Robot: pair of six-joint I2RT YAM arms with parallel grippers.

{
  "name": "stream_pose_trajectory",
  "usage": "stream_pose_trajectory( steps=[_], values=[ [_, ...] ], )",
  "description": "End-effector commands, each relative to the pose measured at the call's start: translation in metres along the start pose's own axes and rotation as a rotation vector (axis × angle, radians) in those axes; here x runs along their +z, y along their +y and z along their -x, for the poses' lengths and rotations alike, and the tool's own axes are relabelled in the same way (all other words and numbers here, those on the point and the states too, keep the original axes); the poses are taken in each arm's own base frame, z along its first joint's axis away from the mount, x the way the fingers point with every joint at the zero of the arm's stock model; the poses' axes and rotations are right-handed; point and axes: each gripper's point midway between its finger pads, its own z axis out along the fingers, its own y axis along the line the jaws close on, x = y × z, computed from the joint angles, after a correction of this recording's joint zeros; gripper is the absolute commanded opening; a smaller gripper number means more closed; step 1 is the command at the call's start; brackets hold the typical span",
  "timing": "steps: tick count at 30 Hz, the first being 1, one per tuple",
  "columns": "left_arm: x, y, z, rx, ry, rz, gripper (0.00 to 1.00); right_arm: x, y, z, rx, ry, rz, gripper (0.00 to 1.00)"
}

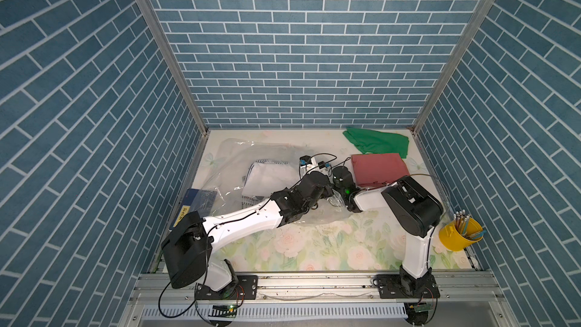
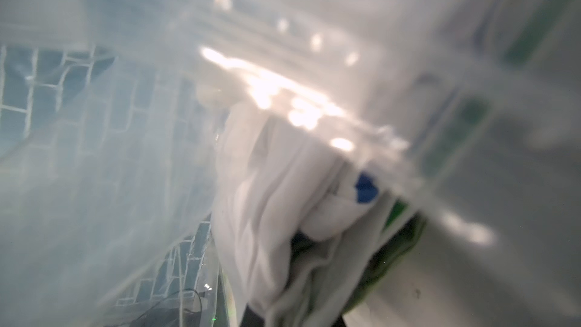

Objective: Take the tank top out of the vacuum bag
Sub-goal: Take out the tank top from the vacuum bag.

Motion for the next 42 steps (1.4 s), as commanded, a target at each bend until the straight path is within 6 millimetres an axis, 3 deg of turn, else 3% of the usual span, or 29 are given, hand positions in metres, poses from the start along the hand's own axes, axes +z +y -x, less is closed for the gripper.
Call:
stream_pose_trajectory(
  steps=[1,6,9,15,18,19,20,22,26,30,36,42],
  values=[
    [0.007,0.018,-0.001,0.011,-0.006,0.051,0.0,-0.033,0.013,0.026,-0.077,-0.108,0.013,0.0],
    [0.008,0.023,-0.003,0.012,-0.004,0.059,0.0,-0.072,-0.018,0.032,-0.007,-0.181,-0.054,0.0],
    [0.009,0.029,-0.006,0.01,0.0,0.07,0.0,-0.089,-0.025,0.035,0.005,-0.219,-0.08,0.0],
    [0.013,0.035,-0.014,0.009,0.019,0.075,0.0,-0.09,-0.022,0.037,-0.026,-0.194,-0.075,0.01],
    [0.015,0.034,-0.014,0.018,0.024,0.078,0.0,-0.094,-0.012,0.046,-0.059,-0.217,-0.065,0.43],
    [0.015,0.035,-0.015,0.018,0.025,0.081,0.0,-0.096,-0.011,0.049,-0.07,-0.223,-0.077,0.53],
    [0.014,0.036,-0.015,0.019,0.022,0.083,0.0,-0.099,-0.01,0.052,-0.08,-0.23,-0.097,0.6],
    [0.013,0.04,-0.016,0.017,0.023,0.09,0.0,-0.108,-0.016,0.056,-0.074,-0.249,-0.154,0.64],
    [0.01,0.039,-0.02,-0.003,0.038,0.063,0.0,-0.122,-0.027,0.058,-0.054,-0.284,-0.222,0.61],
    [0.007,0.039,-0.025,-0.004,0.06,0.043,0.0,-0.119,-0.039,0.06,-0.05,-0.281,-0.262,0.6],
    [0.004,0.055,-0.035,0.011,0.087,0.081,0.0,-0.103,-0.042,0.067,-0.041,-0.235,-0.228,0.61],
    [0.005,0.079,-0.051,0.003,0.108,0.137,0.0,-0.102,-0.038,0.067,-0.017,-0.223,-0.21,0.58]
  ],
)
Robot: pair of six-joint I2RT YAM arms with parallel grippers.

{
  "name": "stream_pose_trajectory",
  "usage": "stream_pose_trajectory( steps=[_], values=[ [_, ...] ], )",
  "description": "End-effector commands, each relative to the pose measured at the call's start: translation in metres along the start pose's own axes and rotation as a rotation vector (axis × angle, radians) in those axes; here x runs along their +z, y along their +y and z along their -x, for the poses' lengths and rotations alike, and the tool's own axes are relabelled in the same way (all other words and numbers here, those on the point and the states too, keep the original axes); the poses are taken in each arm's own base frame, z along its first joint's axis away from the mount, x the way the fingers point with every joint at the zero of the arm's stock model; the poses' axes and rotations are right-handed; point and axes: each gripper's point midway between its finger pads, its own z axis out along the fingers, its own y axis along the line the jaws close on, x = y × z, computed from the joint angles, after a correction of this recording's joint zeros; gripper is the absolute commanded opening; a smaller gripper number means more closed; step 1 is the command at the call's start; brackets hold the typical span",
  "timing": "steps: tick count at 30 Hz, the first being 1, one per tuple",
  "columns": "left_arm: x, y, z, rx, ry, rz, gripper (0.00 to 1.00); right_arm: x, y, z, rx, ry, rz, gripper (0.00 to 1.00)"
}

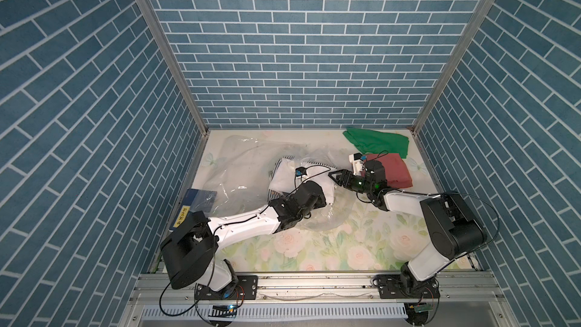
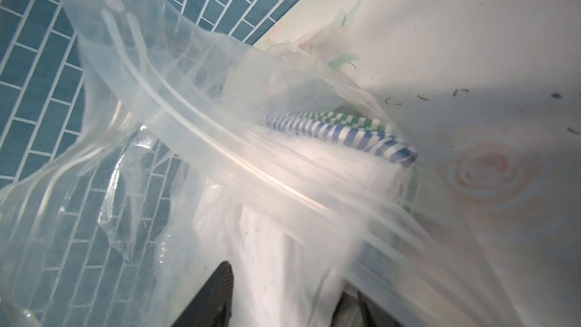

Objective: Take the tank top out of the vacuum bag
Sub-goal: Take out the tank top from the vacuum bag.

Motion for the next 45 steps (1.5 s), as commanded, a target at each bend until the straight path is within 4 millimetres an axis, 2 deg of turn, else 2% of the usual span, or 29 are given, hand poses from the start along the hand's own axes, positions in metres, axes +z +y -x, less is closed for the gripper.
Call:
stream_pose_trajectory(
  steps=[1,5,14,19,22,24,29,33,41,45],
  values=[
    [0.002,0.025,-0.007,-0.009,0.011,0.066,0.0,0.003,0.007,0.0,-0.01,0.031,0.031,0.56],
    [0.008,0.026,-0.012,-0.012,0.019,0.072,0.0,0.004,0.019,-0.004,-0.013,0.075,0.095,0.55],
    [0.021,0.019,-0.012,-0.004,0.023,0.071,0.0,-0.006,0.061,0.005,-0.077,0.091,0.245,0.47],
    [0.025,0.016,-0.014,-0.003,0.033,0.066,0.0,-0.006,0.067,0.0,-0.086,0.126,0.282,0.45],
    [0.025,0.015,-0.013,-0.004,0.034,0.065,0.0,-0.005,0.063,-0.004,-0.079,0.135,0.277,0.45],
    [0.024,0.016,-0.012,-0.004,0.029,0.07,0.0,-0.003,0.05,-0.006,-0.048,0.137,0.221,0.46],
    [0.02,0.019,-0.01,-0.006,0.018,0.079,0.0,-0.006,0.017,-0.001,0.005,0.085,0.029,0.6],
    [0.017,0.022,-0.011,-0.008,0.018,0.081,0.0,-0.009,0.001,-0.002,0.038,0.085,-0.044,0.65],
    [0.016,0.023,-0.009,-0.013,0.01,0.079,0.0,-0.007,0.0,-0.009,0.069,0.12,-0.028,0.71],
    [0.017,0.022,-0.01,-0.011,0.012,0.074,0.0,-0.005,0.009,-0.008,0.07,0.12,0.024,0.65]
  ],
)
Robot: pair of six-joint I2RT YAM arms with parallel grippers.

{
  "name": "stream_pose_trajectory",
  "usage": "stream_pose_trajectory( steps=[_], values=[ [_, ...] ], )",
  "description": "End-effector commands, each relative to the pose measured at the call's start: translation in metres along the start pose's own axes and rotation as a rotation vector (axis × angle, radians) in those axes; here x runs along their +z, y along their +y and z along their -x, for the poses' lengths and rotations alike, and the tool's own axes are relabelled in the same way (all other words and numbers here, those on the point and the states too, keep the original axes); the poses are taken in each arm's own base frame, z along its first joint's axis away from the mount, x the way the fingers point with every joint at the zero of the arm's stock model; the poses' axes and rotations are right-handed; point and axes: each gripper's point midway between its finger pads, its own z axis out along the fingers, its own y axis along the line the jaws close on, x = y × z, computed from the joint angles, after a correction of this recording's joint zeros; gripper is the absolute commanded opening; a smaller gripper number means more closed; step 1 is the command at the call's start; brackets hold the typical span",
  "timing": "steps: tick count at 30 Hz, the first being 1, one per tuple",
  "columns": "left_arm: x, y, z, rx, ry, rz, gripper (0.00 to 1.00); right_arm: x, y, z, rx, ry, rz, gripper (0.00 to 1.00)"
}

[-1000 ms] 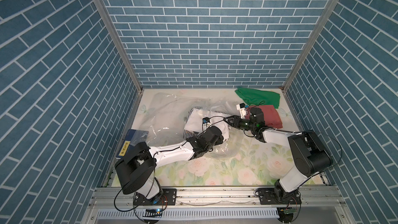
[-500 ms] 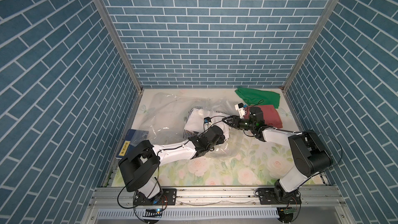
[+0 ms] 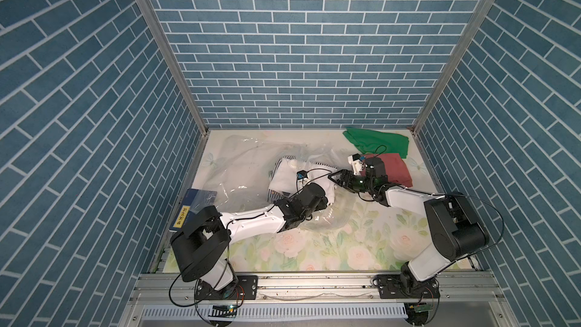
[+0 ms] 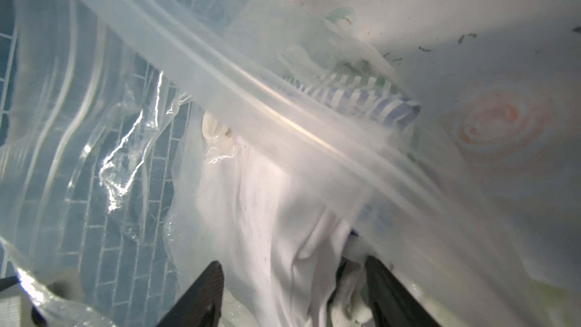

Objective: Take the tank top out of the vacuum bag
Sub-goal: Take out the tank top from the vacuum bag.

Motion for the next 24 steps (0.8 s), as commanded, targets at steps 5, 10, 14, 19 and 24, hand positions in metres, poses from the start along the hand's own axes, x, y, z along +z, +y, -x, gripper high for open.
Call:
stream_pose_trajectory(
  steps=[5,10,14,19,24],
  values=[
    [0.0,0.01,0.003,0.001,-0.013,0.028,0.0,0.004,0.023,0.004,-0.013,0.024,0.118,0.57],
    [0.001,0.009,0.004,0.0,-0.014,0.028,0.0,0.003,0.031,0.005,-0.019,0.031,0.159,0.55],
    [0.002,0.011,0.003,-0.001,-0.014,0.032,0.0,0.001,0.044,0.004,-0.028,0.038,0.231,0.52],
    [0.004,0.01,0.001,0.0,-0.01,0.031,0.0,0.001,0.053,0.004,-0.053,0.047,0.273,0.51],
    [0.005,0.011,0.001,0.0,-0.012,0.033,0.0,0.008,0.024,-0.002,0.007,0.05,0.152,0.58]
  ],
)
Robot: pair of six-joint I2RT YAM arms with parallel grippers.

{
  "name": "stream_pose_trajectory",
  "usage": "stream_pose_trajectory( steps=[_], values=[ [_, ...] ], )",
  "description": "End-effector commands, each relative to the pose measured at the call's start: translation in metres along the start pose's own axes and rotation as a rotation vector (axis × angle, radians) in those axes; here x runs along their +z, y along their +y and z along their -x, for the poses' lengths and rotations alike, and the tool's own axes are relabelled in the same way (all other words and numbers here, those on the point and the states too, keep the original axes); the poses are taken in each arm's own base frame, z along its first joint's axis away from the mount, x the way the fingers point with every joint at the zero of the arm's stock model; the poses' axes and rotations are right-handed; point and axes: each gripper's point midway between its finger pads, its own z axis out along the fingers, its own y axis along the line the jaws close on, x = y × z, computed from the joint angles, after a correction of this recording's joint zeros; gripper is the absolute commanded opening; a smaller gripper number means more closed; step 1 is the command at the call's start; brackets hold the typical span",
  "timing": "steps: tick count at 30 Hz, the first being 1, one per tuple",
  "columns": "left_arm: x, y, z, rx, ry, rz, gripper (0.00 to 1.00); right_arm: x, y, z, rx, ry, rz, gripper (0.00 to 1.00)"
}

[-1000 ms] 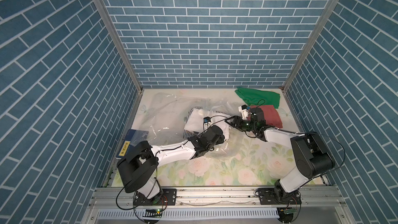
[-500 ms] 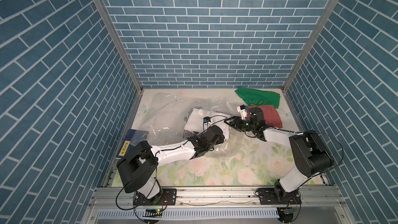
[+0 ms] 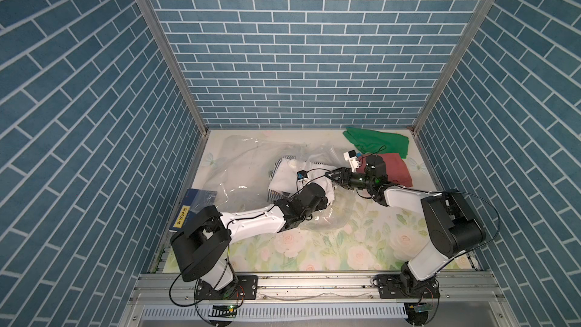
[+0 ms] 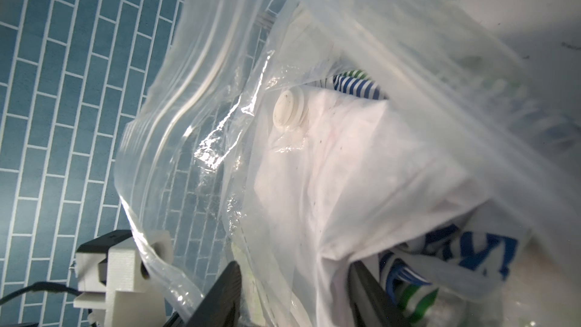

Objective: Take the tank top out of the vacuum bag
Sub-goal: Take out the tank top from the vacuum bag.

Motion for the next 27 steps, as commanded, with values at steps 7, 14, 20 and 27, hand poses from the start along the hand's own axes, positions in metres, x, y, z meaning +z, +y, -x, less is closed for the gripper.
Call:
stream_pose_trajectory(
  steps=[7,14,20,27],
  values=[
    [0.001,0.016,-0.001,-0.007,-0.011,0.038,0.0,0.005,-0.031,-0.01,0.058,0.016,-0.106,0.69],
    [-0.002,0.019,0.0,-0.014,-0.018,0.04,0.0,0.012,-0.006,-0.005,0.005,0.033,-0.003,0.53],
    [-0.001,0.019,-0.001,-0.012,-0.018,0.04,0.0,0.016,0.035,-0.005,-0.09,0.056,0.136,0.39],
    [-0.002,0.021,-0.002,-0.01,-0.014,0.042,0.0,0.016,-0.006,-0.013,-0.04,0.05,-0.043,0.04]
  ],
)
